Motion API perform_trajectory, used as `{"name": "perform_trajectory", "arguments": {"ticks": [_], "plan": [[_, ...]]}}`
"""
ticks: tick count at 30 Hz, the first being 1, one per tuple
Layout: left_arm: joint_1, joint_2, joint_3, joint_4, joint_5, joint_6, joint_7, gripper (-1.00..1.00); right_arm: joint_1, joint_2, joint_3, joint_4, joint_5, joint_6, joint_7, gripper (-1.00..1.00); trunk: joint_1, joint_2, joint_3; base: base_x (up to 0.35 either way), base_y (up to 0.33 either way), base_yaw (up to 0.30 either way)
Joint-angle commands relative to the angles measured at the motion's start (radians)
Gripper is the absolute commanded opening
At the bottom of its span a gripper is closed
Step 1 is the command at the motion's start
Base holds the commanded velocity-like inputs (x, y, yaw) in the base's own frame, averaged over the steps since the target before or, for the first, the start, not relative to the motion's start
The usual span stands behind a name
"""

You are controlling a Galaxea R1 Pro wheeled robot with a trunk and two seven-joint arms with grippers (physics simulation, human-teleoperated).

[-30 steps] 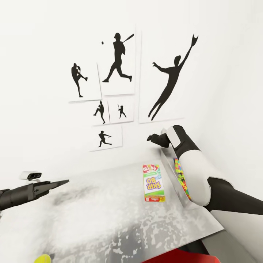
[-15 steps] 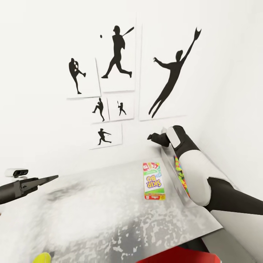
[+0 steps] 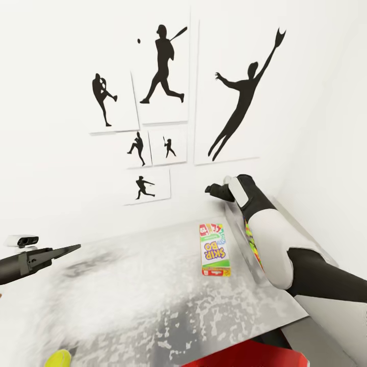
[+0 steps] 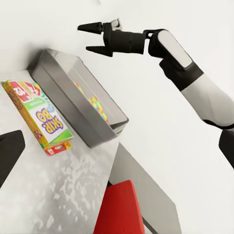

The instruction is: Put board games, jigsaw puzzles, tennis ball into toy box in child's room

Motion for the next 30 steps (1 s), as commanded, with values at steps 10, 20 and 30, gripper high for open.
{"name": "perform_trajectory", "arguments": {"ticks": [10,20,30], "plan": [[-0.001,0.0,0.0,0.0,-0.002,0.011,-0.004,1.0,-0.001,0.003,0.058,-0.001,-0.019,-0.022,-0.009,1.0,0.001,-0.002,-0.018,0.0,0.0,0.0],[-0.001,0.0,0.0,0.0,-0.005,0.011,-0.004,1.0,-0.001,0.003,0.064,0.0,-0.022,-0.039,-0.007,1.0,0.001,-0.002,-0.035,0.0,0.0,0.0],[-0.001,0.002,0.002,0.003,-0.006,0.011,-0.004,1.0,-0.001,0.003,0.065,-0.001,-0.022,-0.042,-0.006,1.0,0.001,-0.002,-0.051,0.0,0.0,0.0]]}}
